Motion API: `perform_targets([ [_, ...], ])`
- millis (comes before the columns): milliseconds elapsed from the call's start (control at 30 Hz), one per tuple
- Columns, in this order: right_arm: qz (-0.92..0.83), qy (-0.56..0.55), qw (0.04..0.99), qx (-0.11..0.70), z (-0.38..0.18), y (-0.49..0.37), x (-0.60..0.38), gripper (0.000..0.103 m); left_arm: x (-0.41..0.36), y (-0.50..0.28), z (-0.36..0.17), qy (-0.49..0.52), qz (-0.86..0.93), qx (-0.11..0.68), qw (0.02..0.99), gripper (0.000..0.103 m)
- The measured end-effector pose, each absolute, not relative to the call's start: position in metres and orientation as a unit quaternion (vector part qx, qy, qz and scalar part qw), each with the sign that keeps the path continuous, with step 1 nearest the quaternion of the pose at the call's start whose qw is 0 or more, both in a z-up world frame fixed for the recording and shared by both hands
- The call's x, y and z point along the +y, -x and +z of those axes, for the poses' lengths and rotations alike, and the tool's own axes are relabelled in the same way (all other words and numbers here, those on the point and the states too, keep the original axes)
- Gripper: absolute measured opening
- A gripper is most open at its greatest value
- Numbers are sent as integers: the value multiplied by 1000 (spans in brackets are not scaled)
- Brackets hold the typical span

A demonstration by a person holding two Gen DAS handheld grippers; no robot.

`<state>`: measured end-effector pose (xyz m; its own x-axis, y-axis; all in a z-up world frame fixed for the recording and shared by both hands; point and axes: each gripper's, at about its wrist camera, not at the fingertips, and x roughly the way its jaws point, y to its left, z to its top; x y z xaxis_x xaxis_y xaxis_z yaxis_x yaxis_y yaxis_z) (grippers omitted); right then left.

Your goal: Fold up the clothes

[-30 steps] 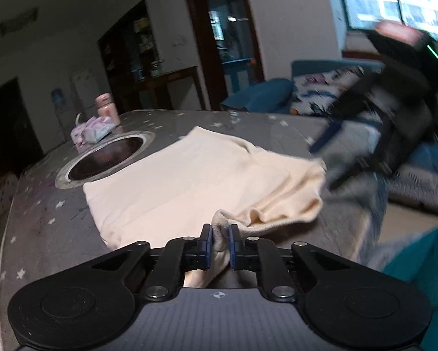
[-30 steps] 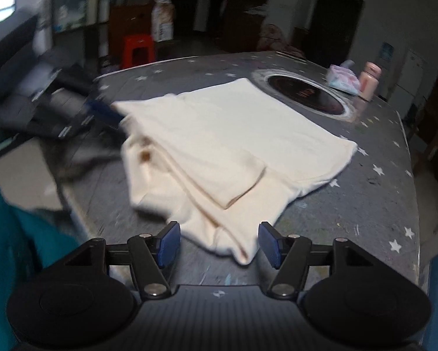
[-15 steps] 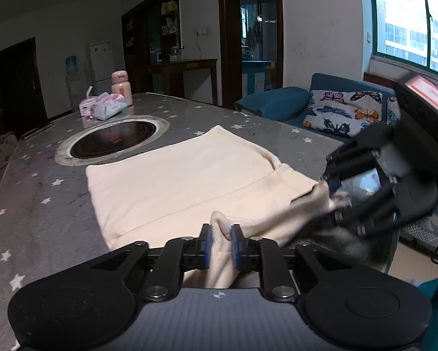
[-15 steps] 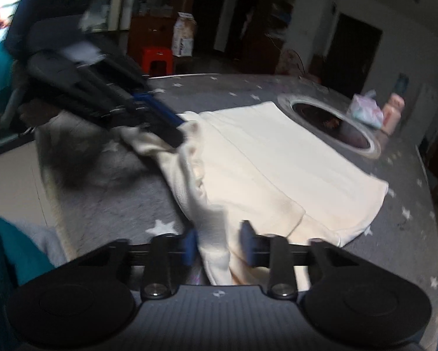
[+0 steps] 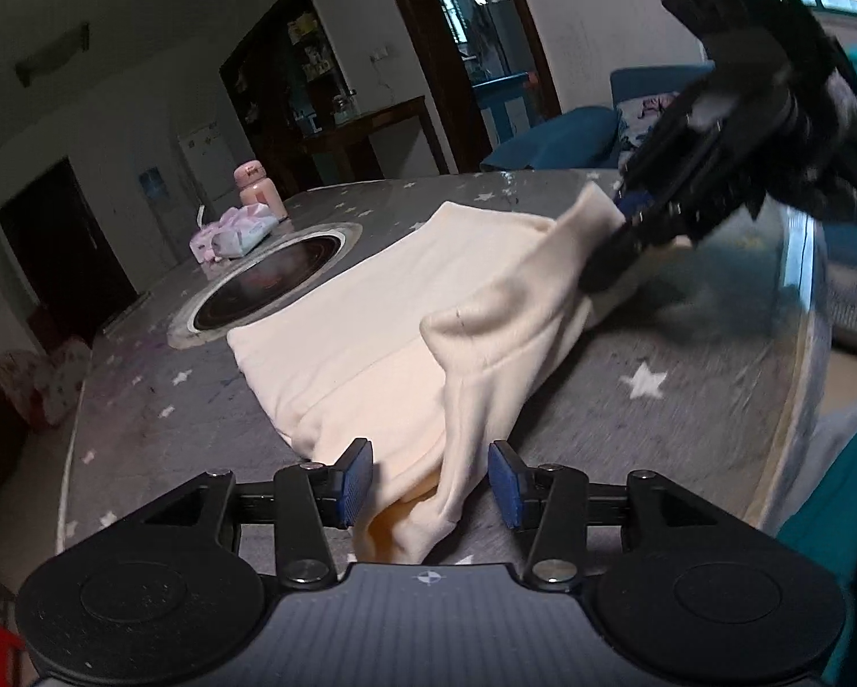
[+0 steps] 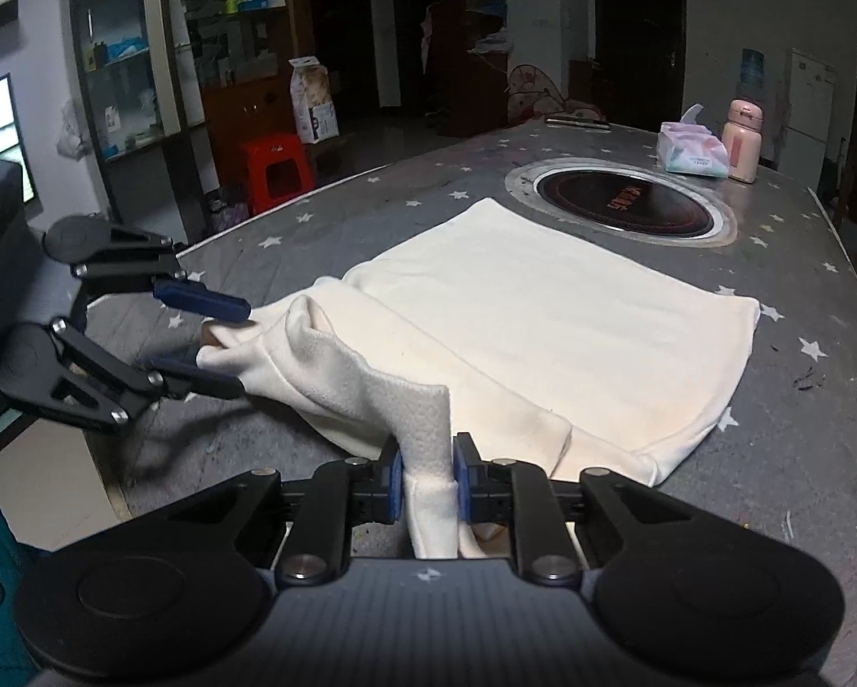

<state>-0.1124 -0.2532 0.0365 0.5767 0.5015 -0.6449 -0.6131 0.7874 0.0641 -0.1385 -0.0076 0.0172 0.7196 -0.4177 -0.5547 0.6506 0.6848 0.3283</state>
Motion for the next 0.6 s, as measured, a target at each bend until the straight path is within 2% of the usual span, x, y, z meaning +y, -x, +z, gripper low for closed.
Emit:
perform_targets([
  [33, 314, 83, 885, 334, 37, 113, -253, 15, -7, 138, 16, -262, -301, 224, 889, 33],
  [100, 310, 87, 888, 330, 37, 114, -251, 13, -6, 138, 15, -262, -302, 224, 889, 18],
  [200, 309, 91, 890, 323, 36, 120, -250, 11, 0, 140, 21, -246, -306, 219, 893, 8],
  [600, 359, 102, 871, 318, 75, 184, -262, 10, 25, 198, 67, -173, -355, 231, 889, 6],
])
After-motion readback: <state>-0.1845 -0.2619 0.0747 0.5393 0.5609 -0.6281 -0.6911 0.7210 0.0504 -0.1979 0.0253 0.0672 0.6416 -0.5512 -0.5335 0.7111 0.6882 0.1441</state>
